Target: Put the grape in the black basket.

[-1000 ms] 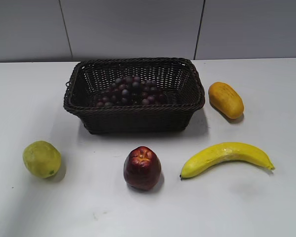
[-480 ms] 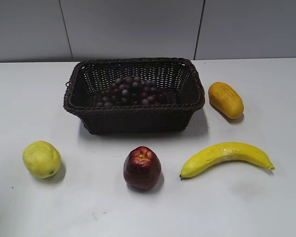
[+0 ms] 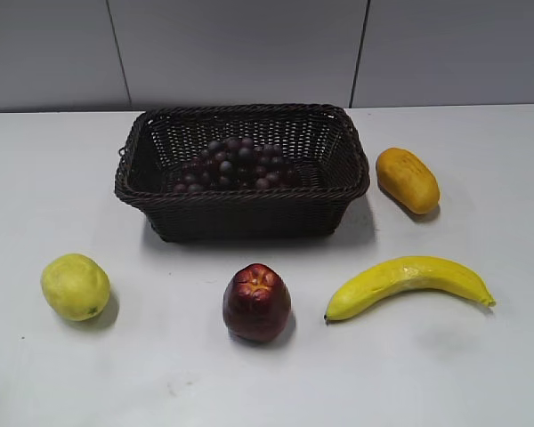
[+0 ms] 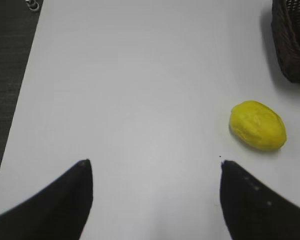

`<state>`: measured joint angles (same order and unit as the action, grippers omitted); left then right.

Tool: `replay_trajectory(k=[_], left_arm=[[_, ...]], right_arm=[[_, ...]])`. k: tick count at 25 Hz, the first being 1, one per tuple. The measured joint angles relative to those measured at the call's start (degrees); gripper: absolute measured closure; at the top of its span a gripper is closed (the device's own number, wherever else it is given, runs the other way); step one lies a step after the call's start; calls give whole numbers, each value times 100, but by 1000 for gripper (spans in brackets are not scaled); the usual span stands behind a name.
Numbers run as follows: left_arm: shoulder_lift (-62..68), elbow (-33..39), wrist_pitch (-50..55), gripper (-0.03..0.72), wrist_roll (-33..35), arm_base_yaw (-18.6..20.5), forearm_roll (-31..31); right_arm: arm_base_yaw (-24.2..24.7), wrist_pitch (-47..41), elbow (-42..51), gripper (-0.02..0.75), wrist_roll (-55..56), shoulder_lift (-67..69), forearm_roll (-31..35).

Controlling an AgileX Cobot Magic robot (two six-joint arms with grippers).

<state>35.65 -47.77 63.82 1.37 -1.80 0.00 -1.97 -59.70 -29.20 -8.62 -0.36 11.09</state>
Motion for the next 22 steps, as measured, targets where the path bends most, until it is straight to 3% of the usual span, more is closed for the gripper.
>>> replay_trajectory(k=[10,17,22], left_arm=[[-1908,1060,5,101,-17,0,86],[-2235,1847,-194,101,-17,0,116],[-2235,2006,-177,101,-13,0,160]], right_arm=[[0,0,0,166,0,0,0],[0,0,0,166,0,0,0],[0,0,0,166,0,0,0]])
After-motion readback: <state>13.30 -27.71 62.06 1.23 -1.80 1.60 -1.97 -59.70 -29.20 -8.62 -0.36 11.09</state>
